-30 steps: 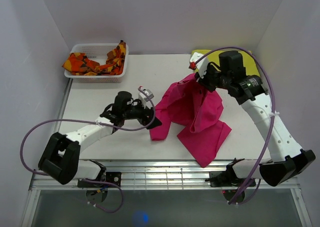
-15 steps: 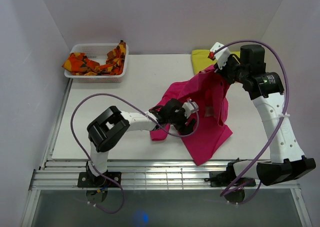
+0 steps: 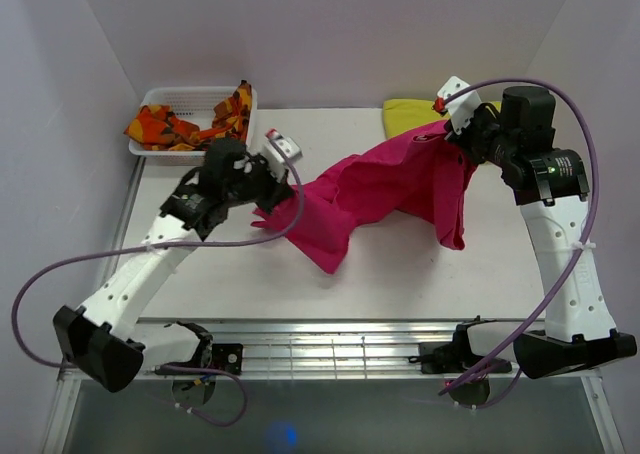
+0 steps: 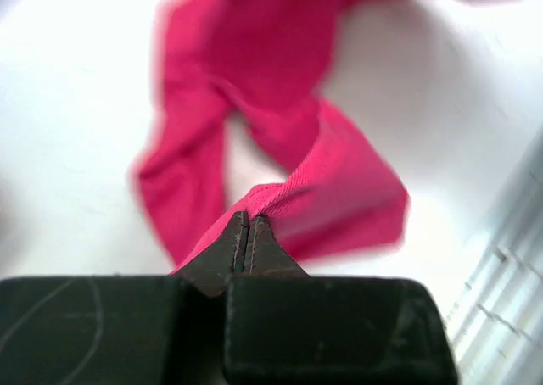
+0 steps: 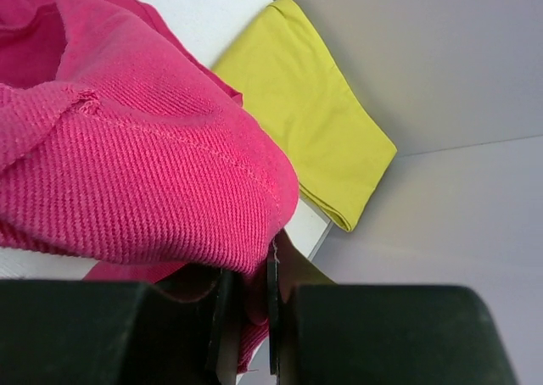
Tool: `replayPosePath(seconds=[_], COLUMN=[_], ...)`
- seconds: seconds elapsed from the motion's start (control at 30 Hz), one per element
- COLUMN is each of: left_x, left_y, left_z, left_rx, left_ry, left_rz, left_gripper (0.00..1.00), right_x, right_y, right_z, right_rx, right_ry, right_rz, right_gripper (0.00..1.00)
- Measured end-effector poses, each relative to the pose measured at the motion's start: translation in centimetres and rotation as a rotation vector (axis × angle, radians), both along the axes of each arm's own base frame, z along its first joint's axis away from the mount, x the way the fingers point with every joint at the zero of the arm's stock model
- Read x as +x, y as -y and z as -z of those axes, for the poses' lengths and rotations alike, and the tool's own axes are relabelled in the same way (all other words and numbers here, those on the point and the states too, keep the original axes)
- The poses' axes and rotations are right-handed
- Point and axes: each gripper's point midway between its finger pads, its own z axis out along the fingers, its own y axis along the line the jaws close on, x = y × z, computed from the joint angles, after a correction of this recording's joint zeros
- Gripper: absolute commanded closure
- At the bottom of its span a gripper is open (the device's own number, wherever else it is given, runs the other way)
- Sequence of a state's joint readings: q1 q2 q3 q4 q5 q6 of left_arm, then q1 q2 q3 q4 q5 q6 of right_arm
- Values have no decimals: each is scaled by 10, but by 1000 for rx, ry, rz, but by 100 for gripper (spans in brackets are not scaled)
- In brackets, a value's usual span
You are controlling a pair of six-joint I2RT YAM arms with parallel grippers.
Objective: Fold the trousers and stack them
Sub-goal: Flatten the trousers out
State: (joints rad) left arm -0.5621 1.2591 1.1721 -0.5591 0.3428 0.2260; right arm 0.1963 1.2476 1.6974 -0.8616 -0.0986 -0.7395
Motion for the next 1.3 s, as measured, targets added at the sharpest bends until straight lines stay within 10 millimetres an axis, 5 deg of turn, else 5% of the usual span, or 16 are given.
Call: replayPosePath(seconds=[0.1,0.23,0.33,0.47,0.5,0.57,0.63,0.73,0.8,0.93,1.03,1.17,1.3], left_x=[34,98,156,226,236,246,252,222,173,86,43,12,1], left_y=[-45,-90,-101,-102,-102,-102,-104,-104,-106,-109,-106,-105,-105], left_z=[-79,-116,-102,-46,-26,1,21,37,42,12,-1,38,117], left_rx=[-77,-65,-35,4,19,47,66,55,54,25,-10,-27,-9], left_ry=[207,357,362,300,270,216,164,91,42,37,60,-96,-415], left_rz=[-140,-310,-372,-410,-413,-424,-437,-380,-302,-198,-153,-159,-233], left_gripper=[100,100,100,96,66,40,29,20,19,18,18,20,19], right_x=[-2,-6,-5,-1,0,4,7,10,11,17,23,30,31], right_y=[1,4,6,14,16,23,28,33,33,31,30,28,27], right_z=[5,13,20,28,29,29,27,22,22,27,35,46,49], right_rx=[-3,-11,-20,-41,-46,-53,-51,-40,-30,-7,3,11,16], right_ry=[-8,-21,-30,-34,-30,-17,-6,12,14,0,-25,-60,-70], right_rz=[3,12,26,65,78,117,149,187,199,213,222,231,236], right_gripper=[92,92,92,92,92,92,92,92,92,92,92,92,92])
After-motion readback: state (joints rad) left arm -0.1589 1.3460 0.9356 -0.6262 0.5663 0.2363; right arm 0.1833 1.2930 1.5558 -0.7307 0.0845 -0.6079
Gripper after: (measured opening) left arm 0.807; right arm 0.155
